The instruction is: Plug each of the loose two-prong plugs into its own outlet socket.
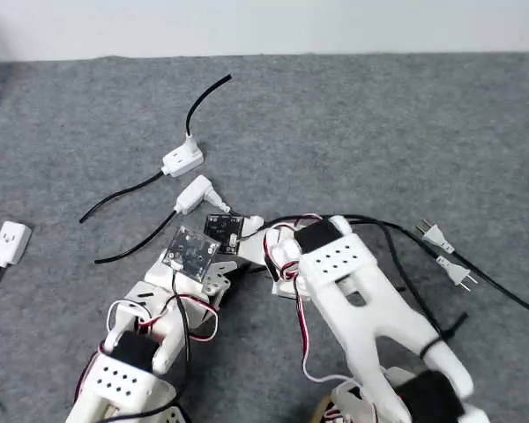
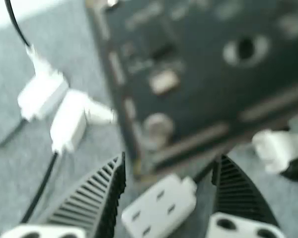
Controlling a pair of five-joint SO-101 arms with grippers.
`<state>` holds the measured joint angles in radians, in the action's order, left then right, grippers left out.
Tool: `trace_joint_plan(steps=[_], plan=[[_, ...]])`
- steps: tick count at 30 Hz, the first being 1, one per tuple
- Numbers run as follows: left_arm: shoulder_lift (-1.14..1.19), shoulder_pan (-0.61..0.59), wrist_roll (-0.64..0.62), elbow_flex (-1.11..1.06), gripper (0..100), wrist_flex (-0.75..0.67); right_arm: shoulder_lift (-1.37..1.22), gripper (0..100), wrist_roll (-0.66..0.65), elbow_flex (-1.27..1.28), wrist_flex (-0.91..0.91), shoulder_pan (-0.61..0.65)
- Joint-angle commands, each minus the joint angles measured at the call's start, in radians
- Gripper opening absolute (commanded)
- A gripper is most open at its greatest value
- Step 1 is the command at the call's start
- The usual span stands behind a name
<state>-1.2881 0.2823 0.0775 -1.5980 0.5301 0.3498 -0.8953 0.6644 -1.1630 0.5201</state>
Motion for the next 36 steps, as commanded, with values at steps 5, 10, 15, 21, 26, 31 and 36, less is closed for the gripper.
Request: trace_joint_plan(steps=[5,10,15,21,26,31,36], plan=[[-0.364,0.049,-0.118,-0.025,27,0.138,0.061,0.9,0.068,-0.094,-0.042,0.062],[-0.554,0.014,-0.124,-0.076,27,0.238,0.061,0.9,0.115,-0.141,-0.048,0.091],[-0.525,-0.005,-0.124,-0.077,27,0.221,0.061,0.9,0.118,-0.215,-0.122,0.104],[-0.534,-0.005,-0.124,-0.077,27,0.229,0.119,0.9,0.118,-0.255,-0.177,0.140],[-0.534,-0.005,-0.123,-0.077,27,0.229,0.209,0.9,0.144,-0.255,-0.205,0.211],[-0.534,-0.005,-0.121,-0.077,27,0.229,0.255,0.9,0.166,-0.255,-0.220,0.214],[-0.534,-0.005,-0.120,-0.077,27,0.230,0.295,0.9,0.166,-0.255,-0.220,0.213]])
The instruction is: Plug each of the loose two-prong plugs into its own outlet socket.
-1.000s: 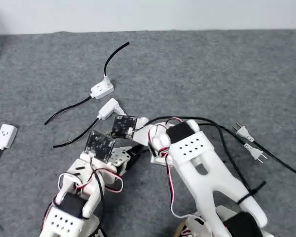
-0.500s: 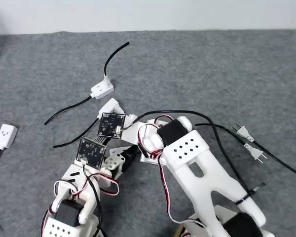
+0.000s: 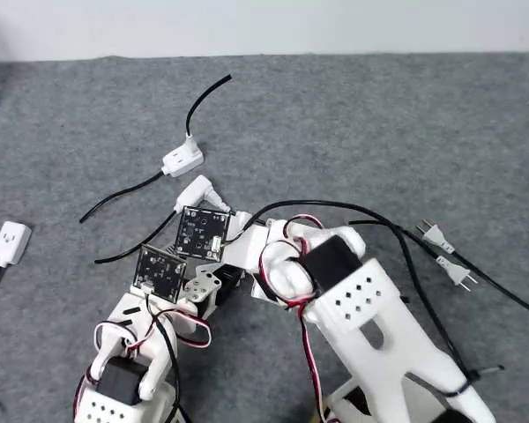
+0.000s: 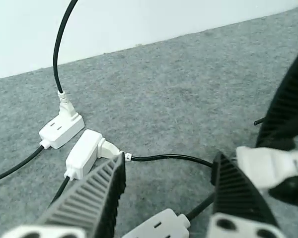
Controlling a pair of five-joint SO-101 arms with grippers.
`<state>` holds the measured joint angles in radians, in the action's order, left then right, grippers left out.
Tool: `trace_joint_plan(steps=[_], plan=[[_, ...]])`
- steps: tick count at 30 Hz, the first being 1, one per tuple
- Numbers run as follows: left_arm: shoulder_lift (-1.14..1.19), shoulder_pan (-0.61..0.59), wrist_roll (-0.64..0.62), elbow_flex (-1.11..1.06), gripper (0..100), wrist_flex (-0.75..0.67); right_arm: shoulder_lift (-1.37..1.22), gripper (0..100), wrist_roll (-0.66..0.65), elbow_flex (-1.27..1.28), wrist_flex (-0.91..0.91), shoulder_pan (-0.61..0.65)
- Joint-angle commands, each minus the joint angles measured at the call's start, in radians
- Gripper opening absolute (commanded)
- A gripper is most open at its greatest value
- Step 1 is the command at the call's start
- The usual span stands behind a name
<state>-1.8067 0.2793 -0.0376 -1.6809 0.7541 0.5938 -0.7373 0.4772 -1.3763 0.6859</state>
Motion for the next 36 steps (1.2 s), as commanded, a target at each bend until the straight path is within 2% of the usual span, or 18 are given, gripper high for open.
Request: trace_joint_plan(steps=[1,16,22,32,36], plan=[[-0.015,-0.002,-0.005,0.005,27,0.006,0.056,0.9,0.009,-0.068,-0.007,0.047],[-0.015,-0.002,-0.003,0.005,27,0.006,0.047,0.9,0.002,-0.061,0.021,0.042],[-0.015,-0.003,-0.003,0.005,27,0.006,0.047,0.9,-0.020,-0.057,0.015,-0.015],[-0.015,-0.130,-0.005,0.004,27,0.008,0.039,0.9,-0.023,-0.020,0.061,-0.012],[-0.015,-0.157,-0.005,0.001,27,0.031,-0.041,0.9,-0.021,-0.037,0.059,-0.015]])
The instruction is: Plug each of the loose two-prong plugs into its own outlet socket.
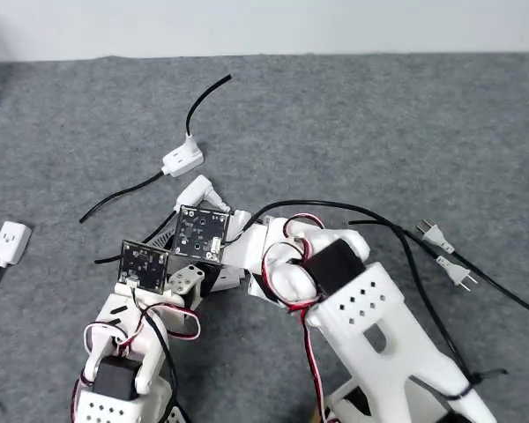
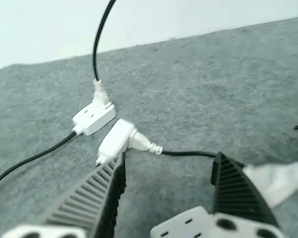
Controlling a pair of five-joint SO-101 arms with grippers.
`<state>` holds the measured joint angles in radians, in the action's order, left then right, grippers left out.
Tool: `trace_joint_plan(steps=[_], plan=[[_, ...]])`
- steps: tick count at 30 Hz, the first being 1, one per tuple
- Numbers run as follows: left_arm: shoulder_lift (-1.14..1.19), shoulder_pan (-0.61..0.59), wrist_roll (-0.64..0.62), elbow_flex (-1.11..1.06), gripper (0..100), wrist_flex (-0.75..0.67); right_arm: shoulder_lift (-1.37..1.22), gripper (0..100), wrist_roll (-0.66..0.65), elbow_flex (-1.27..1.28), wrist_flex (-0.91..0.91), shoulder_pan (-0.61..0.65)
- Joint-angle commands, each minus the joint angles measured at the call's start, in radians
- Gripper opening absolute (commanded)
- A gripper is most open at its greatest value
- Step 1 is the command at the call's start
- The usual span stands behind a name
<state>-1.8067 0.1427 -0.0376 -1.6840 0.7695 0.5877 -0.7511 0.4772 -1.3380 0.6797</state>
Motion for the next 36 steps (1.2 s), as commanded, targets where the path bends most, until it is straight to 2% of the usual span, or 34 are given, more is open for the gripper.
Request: trace_joint_plan(steps=[1,7,15,22,25,29,31,36], plan=[[-0.015,-0.020,-0.005,0.004,27,0.015,-0.054,0.9,-0.006,-0.035,0.024,-0.008],[-0.015,-0.021,-0.005,0.004,27,0.017,-0.113,0.9,-0.038,0.037,0.065,-0.068],[-0.015,-0.028,-0.005,0.002,27,0.018,-0.107,0.9,-0.262,0.293,0.111,-0.343],[-0.015,-0.028,-0.005,0.002,27,0.018,-0.105,0.9,-0.430,0.321,0.056,-0.596],[-0.015,-0.025,-0.005,0.002,27,0.018,-0.105,5.0,-0.427,0.319,0.005,-0.573],[-0.015,-0.028,-0.005,0.002,27,0.023,-0.107,27.0,-0.420,0.324,-0.065,-0.484],[-0.015,-0.025,-0.003,0.002,27,0.044,-0.107,34.6,-0.423,0.324,-0.088,-0.458],[-0.015,-0.021,-0.003,0.002,27,0.051,-0.107,33.1,-0.420,0.322,-0.111,-0.335]])
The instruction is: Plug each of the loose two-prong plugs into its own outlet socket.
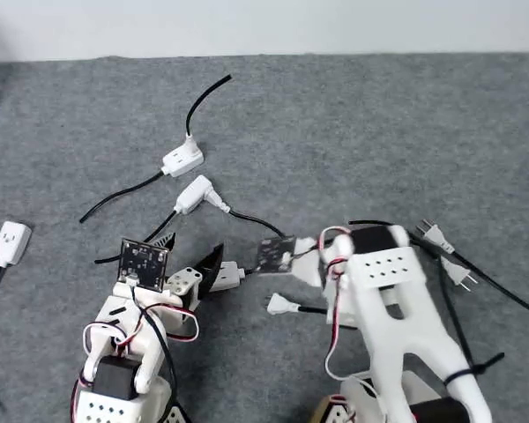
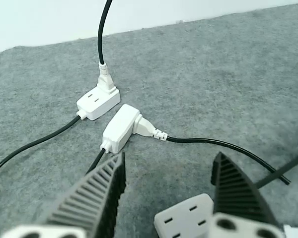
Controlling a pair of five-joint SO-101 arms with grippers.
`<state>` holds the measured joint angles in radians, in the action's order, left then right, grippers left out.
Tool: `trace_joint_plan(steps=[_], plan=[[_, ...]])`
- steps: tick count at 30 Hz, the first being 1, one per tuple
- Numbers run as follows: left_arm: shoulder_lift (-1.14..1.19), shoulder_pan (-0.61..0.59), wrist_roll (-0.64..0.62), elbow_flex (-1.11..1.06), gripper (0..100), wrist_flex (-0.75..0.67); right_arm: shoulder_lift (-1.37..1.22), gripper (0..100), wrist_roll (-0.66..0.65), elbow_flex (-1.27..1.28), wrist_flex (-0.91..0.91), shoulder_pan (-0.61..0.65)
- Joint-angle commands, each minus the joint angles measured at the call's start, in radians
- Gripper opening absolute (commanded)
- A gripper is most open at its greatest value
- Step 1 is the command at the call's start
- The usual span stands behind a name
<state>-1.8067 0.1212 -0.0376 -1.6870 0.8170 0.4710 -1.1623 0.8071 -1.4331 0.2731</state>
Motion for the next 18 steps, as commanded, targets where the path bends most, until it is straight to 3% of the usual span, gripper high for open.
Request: trace_joint_plan(steps=[1,7,13,15,18], plan=[[-0.015,0.000,-0.003,0.005,27,0.003,0.007,32.5,-0.009,-0.008,-0.013,0.105],[-0.015,-0.008,-0.003,0.005,27,0.006,-0.001,32.1,0.043,-0.041,-0.018,0.206],[-0.015,-0.008,-0.003,0.005,27,0.006,0.004,32.1,0.071,-0.041,-0.041,0.097],[-0.015,-0.008,-0.003,0.005,27,0.006,0.001,31.9,0.094,-0.040,-0.016,0.142],[-0.015,-0.020,-0.002,0.007,27,0.012,-0.001,31.8,0.267,-0.008,0.081,0.286]])
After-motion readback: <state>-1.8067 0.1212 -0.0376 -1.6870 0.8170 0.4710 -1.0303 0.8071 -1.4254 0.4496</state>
